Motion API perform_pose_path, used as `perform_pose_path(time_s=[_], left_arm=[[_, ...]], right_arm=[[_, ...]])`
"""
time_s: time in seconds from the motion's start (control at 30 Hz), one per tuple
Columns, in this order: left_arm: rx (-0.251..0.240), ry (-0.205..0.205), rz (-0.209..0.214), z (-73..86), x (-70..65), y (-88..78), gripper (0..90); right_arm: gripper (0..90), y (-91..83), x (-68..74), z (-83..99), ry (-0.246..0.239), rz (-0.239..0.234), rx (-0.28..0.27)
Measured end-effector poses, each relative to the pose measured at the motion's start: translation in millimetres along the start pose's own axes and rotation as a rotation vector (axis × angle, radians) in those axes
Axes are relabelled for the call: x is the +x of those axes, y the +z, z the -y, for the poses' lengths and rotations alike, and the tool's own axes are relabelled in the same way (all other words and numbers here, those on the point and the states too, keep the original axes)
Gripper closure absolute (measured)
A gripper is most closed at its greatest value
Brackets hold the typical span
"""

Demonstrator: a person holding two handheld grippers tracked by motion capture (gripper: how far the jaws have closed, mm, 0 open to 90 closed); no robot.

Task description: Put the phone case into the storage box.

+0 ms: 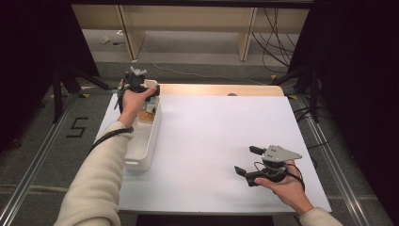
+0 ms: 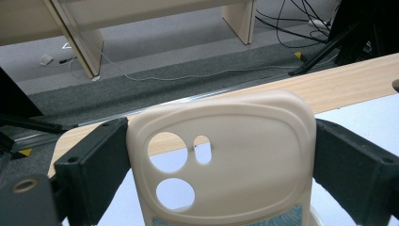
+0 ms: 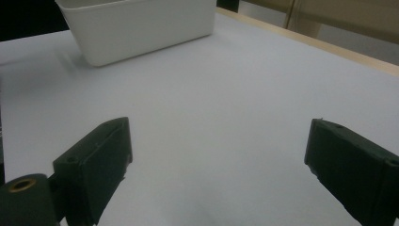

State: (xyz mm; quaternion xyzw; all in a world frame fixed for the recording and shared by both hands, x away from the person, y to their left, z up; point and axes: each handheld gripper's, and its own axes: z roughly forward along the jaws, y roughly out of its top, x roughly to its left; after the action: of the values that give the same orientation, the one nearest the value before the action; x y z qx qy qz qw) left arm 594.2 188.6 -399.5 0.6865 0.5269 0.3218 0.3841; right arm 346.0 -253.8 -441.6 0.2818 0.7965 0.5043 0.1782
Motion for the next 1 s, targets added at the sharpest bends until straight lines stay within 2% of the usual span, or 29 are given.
perform_pose_path(time_s=[1.0], left_arm=[[0.011, -0.001, 0.012, 7.1, -0.3, 1.9, 7.9]], right_arm=[[8.9, 0.3, 0.3, 0.1, 0.001, 0.001, 0.002]])
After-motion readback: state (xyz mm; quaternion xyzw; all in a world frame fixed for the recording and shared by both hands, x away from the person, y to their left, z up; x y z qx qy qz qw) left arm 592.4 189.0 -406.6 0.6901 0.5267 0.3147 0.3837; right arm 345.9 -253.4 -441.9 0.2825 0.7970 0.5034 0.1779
